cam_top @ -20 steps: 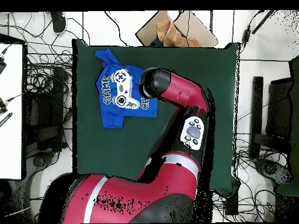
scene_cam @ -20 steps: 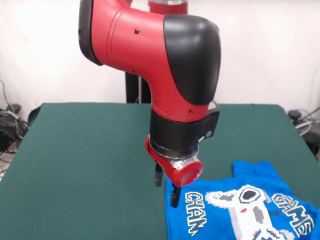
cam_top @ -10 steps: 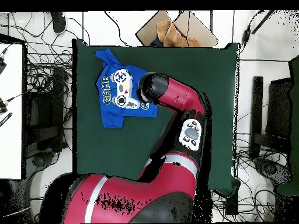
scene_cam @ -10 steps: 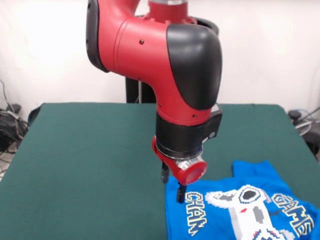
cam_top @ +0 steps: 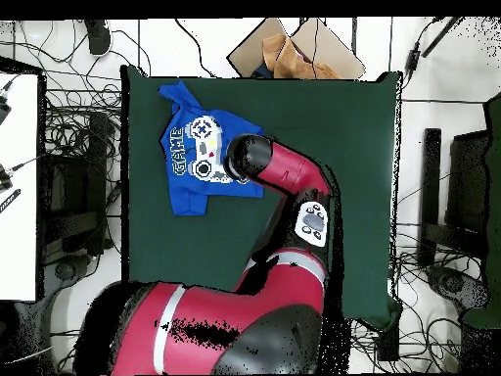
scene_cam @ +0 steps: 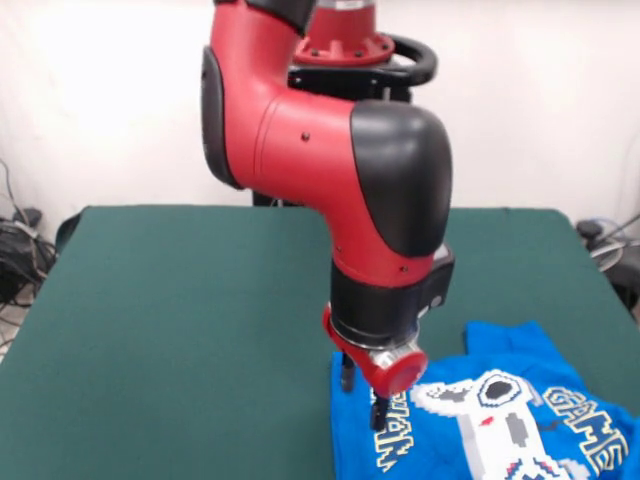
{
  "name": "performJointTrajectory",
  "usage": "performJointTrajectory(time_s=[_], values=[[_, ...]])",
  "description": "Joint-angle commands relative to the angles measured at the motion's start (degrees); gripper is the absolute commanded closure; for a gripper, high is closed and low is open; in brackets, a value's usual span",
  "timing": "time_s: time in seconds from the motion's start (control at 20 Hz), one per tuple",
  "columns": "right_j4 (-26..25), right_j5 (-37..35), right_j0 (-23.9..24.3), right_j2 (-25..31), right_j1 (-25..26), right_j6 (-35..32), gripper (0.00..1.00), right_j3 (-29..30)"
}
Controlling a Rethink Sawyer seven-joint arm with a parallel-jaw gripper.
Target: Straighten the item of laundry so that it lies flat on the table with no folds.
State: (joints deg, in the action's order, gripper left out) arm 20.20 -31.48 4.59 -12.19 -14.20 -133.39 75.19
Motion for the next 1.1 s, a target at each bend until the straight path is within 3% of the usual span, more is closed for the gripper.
performJointTrajectory(time_s=[0.05,0.4,0.45,0.8,1.1], values=[[2.8,4.1,1.1,8.1,5.7,-9.2,0.00,5.5],[2.2,2.4,0.1,5.1,9.9,-10.1,0.00,0.7],[1.9,2.2,0.4,5.4,9.9,-9.4,1.00,0.6],[2.1,-2.3,-0.3,2.1,11.9,-11.6,1.00,-4.1],[0.0,-4.0,1.4,0.3,11.0,-9.5,1.00,-4.1]])
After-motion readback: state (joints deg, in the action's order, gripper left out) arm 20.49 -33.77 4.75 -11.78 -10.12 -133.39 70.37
